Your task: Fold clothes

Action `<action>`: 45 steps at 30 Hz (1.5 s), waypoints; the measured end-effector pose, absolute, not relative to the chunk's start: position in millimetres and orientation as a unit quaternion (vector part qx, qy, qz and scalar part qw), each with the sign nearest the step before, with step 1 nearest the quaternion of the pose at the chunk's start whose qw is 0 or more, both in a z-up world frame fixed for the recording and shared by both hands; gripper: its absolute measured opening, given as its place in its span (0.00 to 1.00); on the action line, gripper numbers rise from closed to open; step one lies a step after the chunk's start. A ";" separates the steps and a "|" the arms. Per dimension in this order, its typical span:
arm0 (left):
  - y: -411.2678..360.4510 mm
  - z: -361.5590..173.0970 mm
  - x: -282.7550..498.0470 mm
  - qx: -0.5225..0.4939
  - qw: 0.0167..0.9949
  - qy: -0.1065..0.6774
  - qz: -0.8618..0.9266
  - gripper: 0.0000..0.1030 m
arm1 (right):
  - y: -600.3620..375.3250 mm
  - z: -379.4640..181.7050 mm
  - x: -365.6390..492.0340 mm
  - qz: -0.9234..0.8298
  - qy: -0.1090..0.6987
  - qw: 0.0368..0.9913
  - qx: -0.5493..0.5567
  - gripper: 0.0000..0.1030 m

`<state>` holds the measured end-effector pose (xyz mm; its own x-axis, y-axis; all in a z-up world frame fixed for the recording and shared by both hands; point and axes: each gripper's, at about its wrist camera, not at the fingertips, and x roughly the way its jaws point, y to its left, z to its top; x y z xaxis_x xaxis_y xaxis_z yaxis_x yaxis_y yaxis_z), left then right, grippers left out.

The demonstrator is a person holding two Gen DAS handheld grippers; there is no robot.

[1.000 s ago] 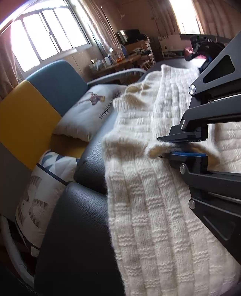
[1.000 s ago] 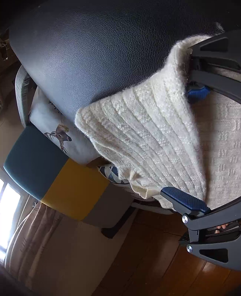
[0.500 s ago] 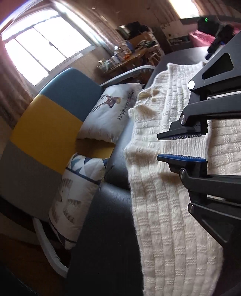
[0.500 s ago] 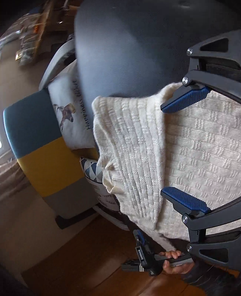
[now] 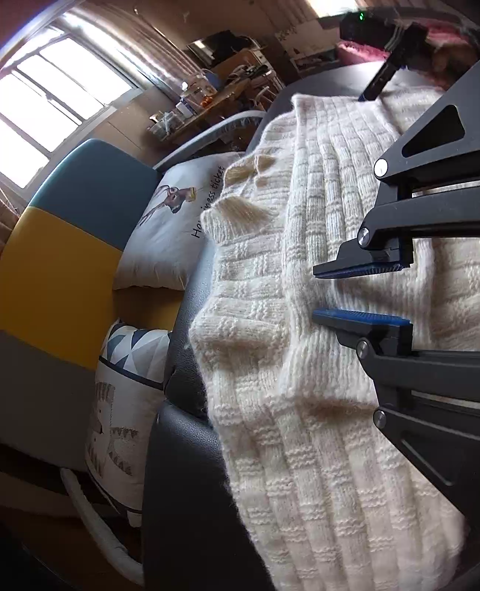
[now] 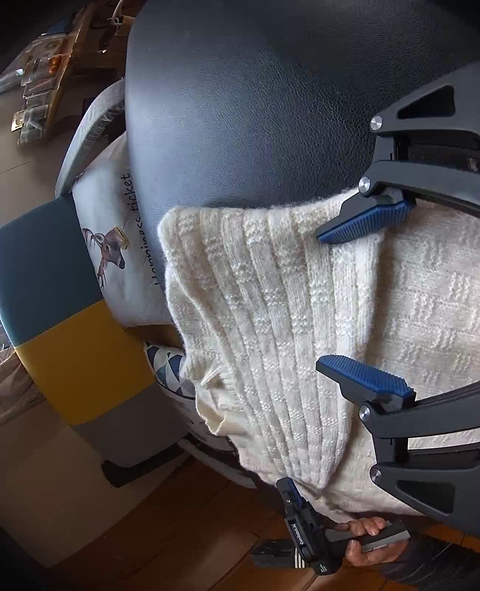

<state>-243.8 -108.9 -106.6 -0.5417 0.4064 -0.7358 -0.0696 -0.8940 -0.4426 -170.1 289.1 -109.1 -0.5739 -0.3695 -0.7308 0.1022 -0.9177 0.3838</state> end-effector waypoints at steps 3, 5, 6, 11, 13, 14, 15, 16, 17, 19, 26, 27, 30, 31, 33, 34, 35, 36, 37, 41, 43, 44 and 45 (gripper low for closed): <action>-96.8 -92.2 -239.1 -0.436 0.161 -0.168 0.869 0.18 | 275.2 -93.6 -182.1 -0.888 -0.100 0.142 0.426 0.63; -86.2 -88.5 -237.7 -0.433 0.173 -0.143 0.873 0.19 | 269.2 -93.4 -199.6 -0.888 -0.084 0.144 0.428 0.63; -82.1 -88.5 -237.4 -0.434 0.174 -0.131 0.874 0.19 | 267.6 -94.5 -209.2 -0.889 -0.076 0.141 0.429 0.63; -85.9 -96.2 -239.4 -0.436 0.158 -0.115 0.879 0.19 | 273.9 -107.2 -252.6 -0.888 -0.072 0.112 0.439 0.63; -92.0 -102.8 -240.9 -0.437 0.152 -0.122 0.878 0.19 | 276.6 -115.8 -264.4 -0.885 -0.074 0.101 0.449 0.63; -95.1 -106.6 -241.6 -0.437 0.151 -0.127 0.877 0.21 | 275.2 -117.6 -264.6 -0.886 -0.069 0.099 0.447 0.63; -98.2 -110.5 -242.4 -0.438 0.149 -0.132 0.877 0.20 | 272.8 -119.1 -264.1 -0.888 -0.061 0.095 0.446 0.63; -101.3 -114.3 -243.1 -0.439 0.147 -0.137 0.876 0.20 | 268.4 -119.8 -262.3 -0.889 -0.045 0.092 0.446 0.63; -104.4 -118.2 -243.8 -0.439 0.145 -0.142 0.875 0.20 | 265.0 -119.5 -260.8 -0.890 -0.032 0.089 0.445 0.63; -109.9 -122.9 -245.2 -0.442 0.142 -0.154 0.872 0.20 | 261.6 -115.5 -259.4 -0.890 -0.020 0.083 0.448 0.63; -69.5 -105.8 -293.8 -0.473 0.217 -0.223 0.824 0.29 | 218.6 -92.4 -251.9 -0.897 0.035 0.157 0.411 0.63; -59.8 -103.7 -303.4 -0.477 0.230 -0.227 0.818 0.31 | 209.5 -94.5 -255.1 -0.894 0.052 0.165 0.414 0.63; -31.0 -97.3 -332.1 -0.487 0.269 -0.239 0.796 0.32 | 201.1 -106.3 -269.4 -0.881 0.065 0.175 0.435 0.63; -21.4 -95.1 -341.7 -0.491 0.282 -0.242 0.788 0.32 | 203.5 -109.3 -273.3 -0.878 0.054 0.181 0.439 0.63; -1.5 -94.1 -359.8 -0.499 0.303 -0.245 0.774 0.32 | 210.8 -113.0 -277.2 -0.878 0.034 0.186 0.440 0.63; 9.3 -98.5 -367.1 -0.507 0.307 -0.240 0.769 0.32 | 215.2 -114.6 -278.3 -0.878 0.023 0.190 0.438 0.63; 20.1 -102.8 -374.4 -0.515 0.311 -0.235 0.763 0.32 | 220.0 -116.5 -278.7 -0.879 0.009 0.197 0.434 0.63; 31.0 -107.1 -381.7 -0.523 0.315 -0.229 0.758 0.32 | 224.3 -118.1 -278.5 -0.880 -0.004 0.203 0.430 0.64; 41.8 -111.5 -389.1 -0.531 0.319 -0.224 0.753 0.32 | 228.3 -119.3 -278.4 -0.880 -0.016 0.209 0.426 0.64; 63.0 -124.0 -401.5 -0.548 0.326 -0.196 0.745 0.31 | 235.9 -120.0 -279.3 -0.879 -0.044 0.223 0.420 0.64; 67.3 -128.5 -404.3 -0.553 0.328 -0.186 0.743 0.29 | 232.5 -116.6 -280.3 -0.880 -0.031 0.212 0.423 0.64; 68.1 -128.4 -404.3 -0.552 0.331 -0.183 0.743 0.27 | 229.8 -114.3 -280.8 -0.882 -0.021 0.204 0.425 0.64; 69.2 -128.6 -404.9 -0.552 0.336 -0.181 0.741 0.15 | 226.4 -113.1 -281.5 -0.884 -0.003 0.192 0.427 0.63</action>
<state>-404.9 69.2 -128.6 -0.1646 0.6983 -0.6966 -0.2990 -0.7083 -0.6394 -281.5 226.4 -113.1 -0.5616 -0.3424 -0.7532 0.3367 -0.9262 0.1699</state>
